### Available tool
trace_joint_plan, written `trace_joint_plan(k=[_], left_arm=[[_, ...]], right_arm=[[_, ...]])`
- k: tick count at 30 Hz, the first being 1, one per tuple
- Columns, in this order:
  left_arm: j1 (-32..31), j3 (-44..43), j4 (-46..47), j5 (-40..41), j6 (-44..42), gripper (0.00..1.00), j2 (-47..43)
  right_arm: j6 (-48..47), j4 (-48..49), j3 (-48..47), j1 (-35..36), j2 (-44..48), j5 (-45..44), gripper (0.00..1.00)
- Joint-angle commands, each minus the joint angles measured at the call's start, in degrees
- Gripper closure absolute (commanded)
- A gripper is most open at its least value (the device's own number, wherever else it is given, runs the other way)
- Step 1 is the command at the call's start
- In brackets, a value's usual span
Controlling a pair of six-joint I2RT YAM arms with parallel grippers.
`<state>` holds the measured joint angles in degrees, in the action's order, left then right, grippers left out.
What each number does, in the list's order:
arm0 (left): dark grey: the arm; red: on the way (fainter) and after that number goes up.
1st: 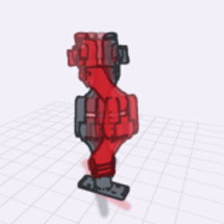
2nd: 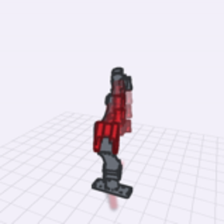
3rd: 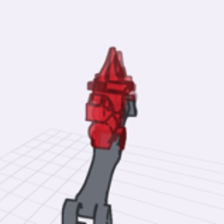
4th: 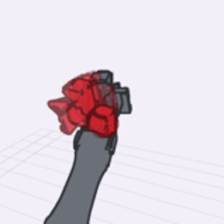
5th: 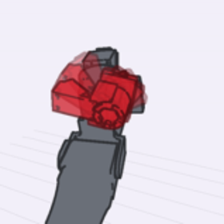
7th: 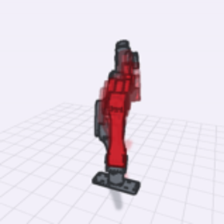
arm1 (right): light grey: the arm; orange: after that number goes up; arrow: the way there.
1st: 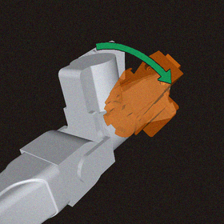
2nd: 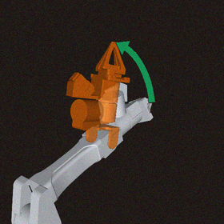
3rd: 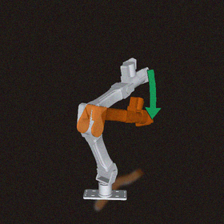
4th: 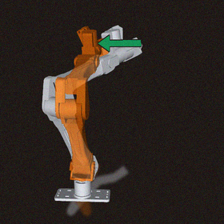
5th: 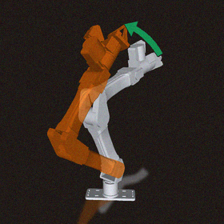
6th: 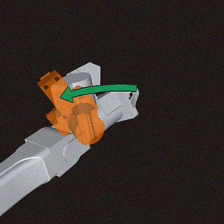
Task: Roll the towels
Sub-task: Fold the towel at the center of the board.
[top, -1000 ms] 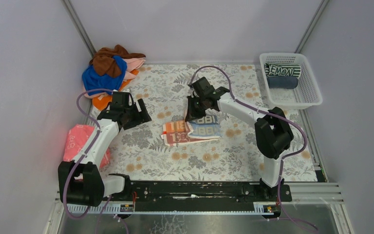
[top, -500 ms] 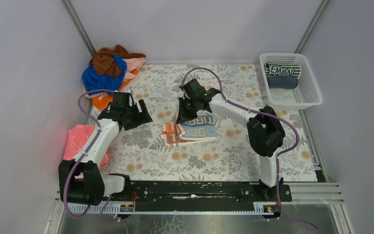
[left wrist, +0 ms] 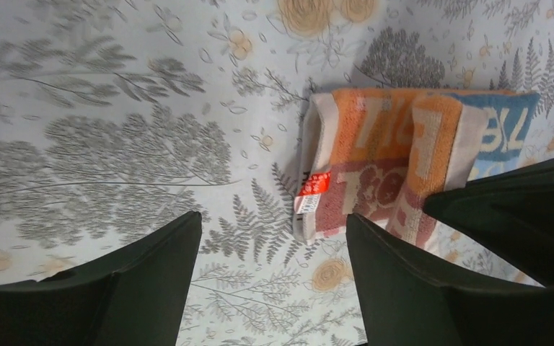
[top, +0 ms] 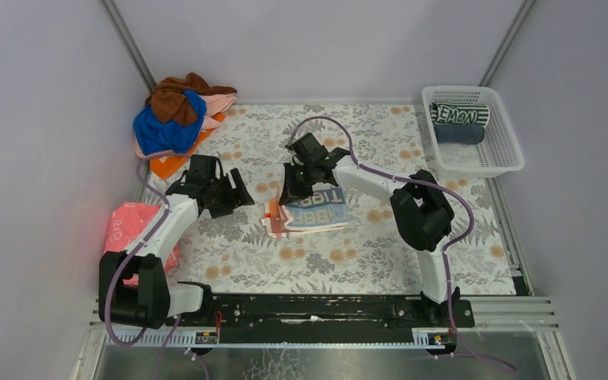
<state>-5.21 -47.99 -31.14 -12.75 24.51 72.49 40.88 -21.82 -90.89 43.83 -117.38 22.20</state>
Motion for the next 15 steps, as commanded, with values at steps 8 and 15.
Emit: trace_joint_plan(k=[8, 15], left_arm=[[-5.0, 11.0, 20.4, -10.9, 14.8, 0.39, 6.6], [-6.7, 13.5, 25.5, -10.3, 16.7, 0.63, 10.9]], right_arm=[[1.0, 3.6, -0.3, 0.6, -1.1, 2.9, 0.96], [1.4, 3.9, -0.5, 0.7, -2.2, 3.2, 0.95]])
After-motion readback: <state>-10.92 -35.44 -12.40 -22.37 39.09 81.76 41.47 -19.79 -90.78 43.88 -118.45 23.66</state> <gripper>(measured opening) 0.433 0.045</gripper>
